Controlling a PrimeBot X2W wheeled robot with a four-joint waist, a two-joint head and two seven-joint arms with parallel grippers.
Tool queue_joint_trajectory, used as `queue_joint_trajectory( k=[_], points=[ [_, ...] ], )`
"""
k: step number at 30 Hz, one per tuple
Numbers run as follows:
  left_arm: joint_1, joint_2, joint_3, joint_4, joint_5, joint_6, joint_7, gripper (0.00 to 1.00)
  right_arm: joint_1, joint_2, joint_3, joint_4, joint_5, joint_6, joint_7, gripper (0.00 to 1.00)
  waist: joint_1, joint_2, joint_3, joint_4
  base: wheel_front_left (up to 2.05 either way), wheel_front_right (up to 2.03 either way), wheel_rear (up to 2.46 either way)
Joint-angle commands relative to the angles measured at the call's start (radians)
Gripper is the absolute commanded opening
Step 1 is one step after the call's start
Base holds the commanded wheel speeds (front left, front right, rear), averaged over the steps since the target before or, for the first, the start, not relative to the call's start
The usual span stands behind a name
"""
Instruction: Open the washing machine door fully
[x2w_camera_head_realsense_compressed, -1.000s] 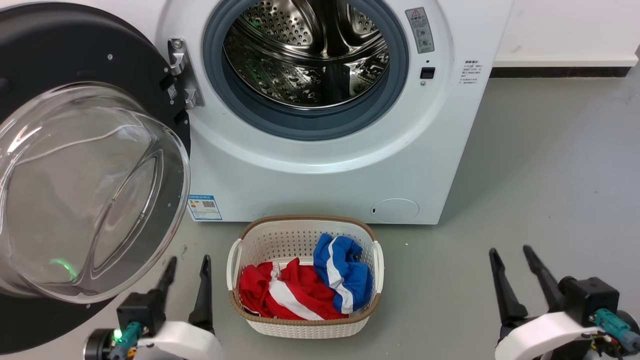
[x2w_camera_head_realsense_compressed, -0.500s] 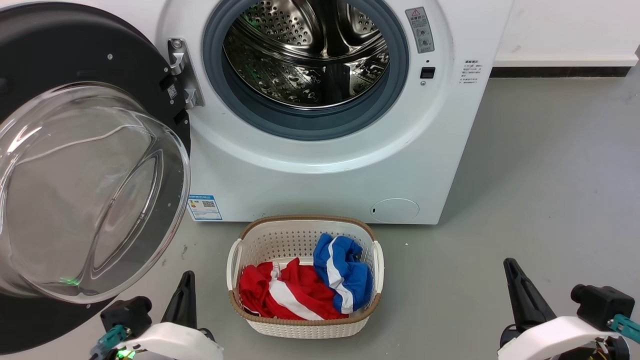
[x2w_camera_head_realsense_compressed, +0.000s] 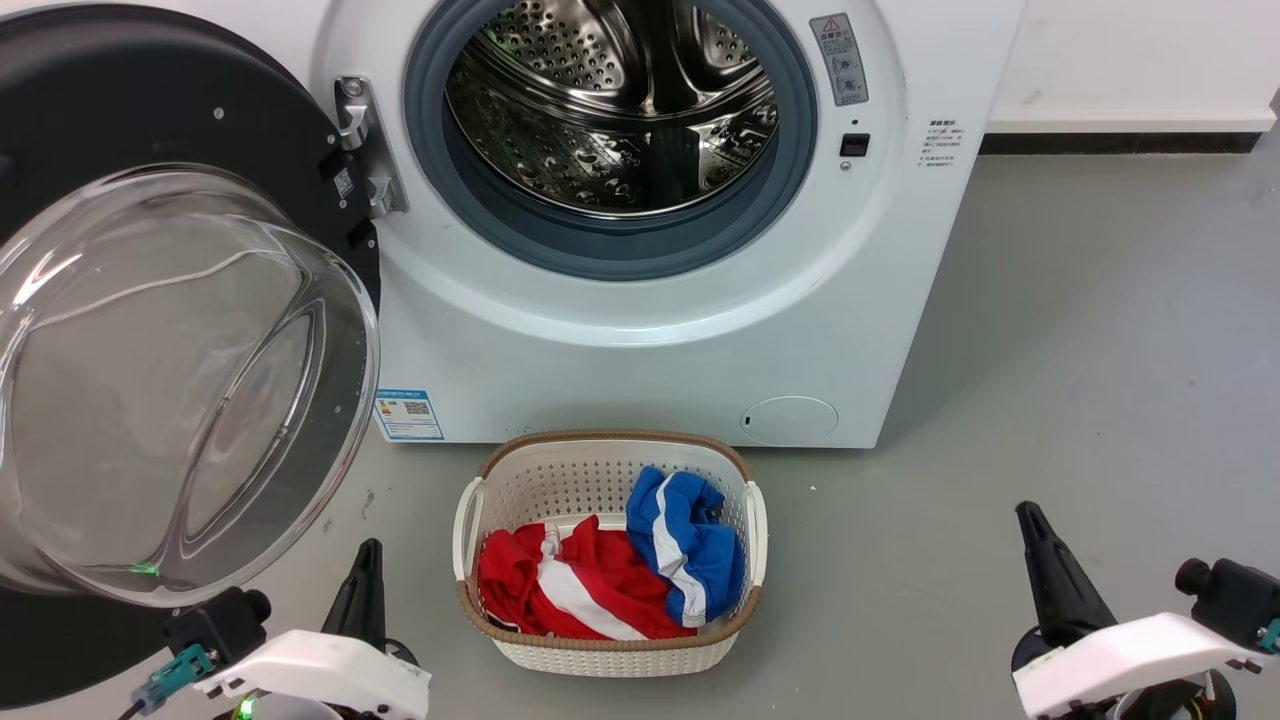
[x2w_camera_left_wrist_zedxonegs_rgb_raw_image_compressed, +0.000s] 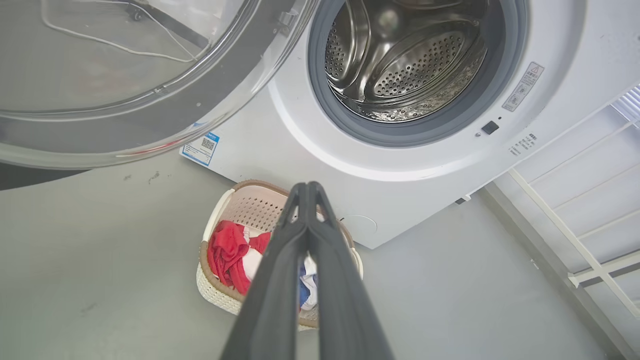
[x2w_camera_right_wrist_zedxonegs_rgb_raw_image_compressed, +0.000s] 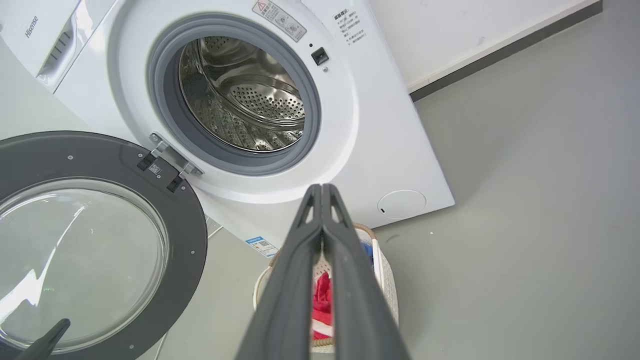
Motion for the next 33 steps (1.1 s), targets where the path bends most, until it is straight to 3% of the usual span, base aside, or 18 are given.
queue_joint_trajectory(
  k=[1,33],
  points=[
    [-0.032,0.002,0.016,-0.013,-0.028,-0.01,0.006,0.0,-0.03,-0.009,-0.003,-0.008,0.039,0.0,0.002,0.0,0.0,0.0,0.0,0.0,0.0,0.0,0.0],
    [-0.056,-0.057,0.124,-0.01,-0.382,-0.086,0.115,0.0,-0.081,-0.014,-0.027,0.051,0.479,0.0,0.045,0.0,0.0,0.0,0.001,-0.002,0.0,0.0,0.0]
  ],
)
